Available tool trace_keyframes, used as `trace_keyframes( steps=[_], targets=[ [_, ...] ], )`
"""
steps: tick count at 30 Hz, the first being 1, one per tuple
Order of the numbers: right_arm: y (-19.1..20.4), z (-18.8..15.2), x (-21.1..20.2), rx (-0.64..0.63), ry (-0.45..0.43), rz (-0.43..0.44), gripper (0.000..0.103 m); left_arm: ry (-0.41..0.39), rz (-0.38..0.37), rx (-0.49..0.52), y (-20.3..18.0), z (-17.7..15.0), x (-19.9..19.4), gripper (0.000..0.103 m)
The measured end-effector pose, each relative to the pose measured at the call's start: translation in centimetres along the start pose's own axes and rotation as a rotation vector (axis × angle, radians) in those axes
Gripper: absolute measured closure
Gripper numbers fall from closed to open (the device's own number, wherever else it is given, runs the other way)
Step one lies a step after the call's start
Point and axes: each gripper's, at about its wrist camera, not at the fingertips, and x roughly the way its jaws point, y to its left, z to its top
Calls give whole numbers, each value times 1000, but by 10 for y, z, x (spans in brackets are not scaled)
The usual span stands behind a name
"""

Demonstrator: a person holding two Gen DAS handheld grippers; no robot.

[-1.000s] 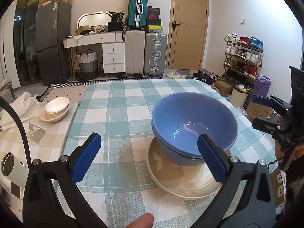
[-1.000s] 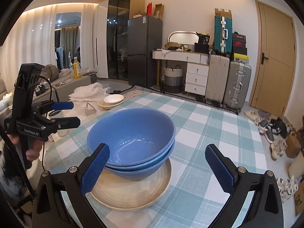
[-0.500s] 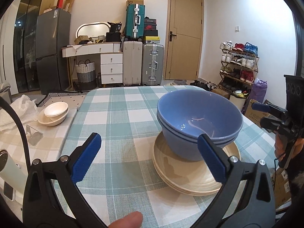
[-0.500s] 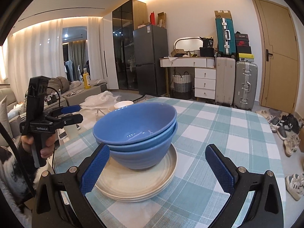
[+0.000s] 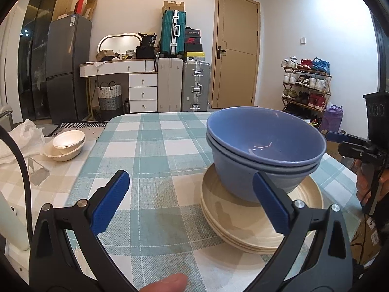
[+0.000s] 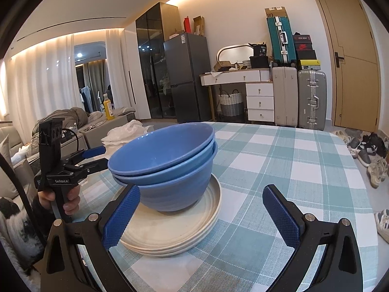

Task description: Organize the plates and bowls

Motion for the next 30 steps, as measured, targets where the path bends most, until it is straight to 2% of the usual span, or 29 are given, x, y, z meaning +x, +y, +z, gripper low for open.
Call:
trace_keyframes(
  steps=[7, 11, 15, 30],
  targets=[
    [5, -8, 5, -29, -2, 4, 0, -13, -25, -35, 10, 0, 5, 2],
    [6, -11, 9, -36, 5, -5, 1, -16, -14, -47, 13, -1, 6, 2],
    [5, -15, 12, -34, 18, -7, 0, -24, -7, -38, 12, -1, 7, 2],
    [-3, -17, 8, -11, -21, -28, 0, -37, 8, -7, 6, -3, 4, 2]
  ],
)
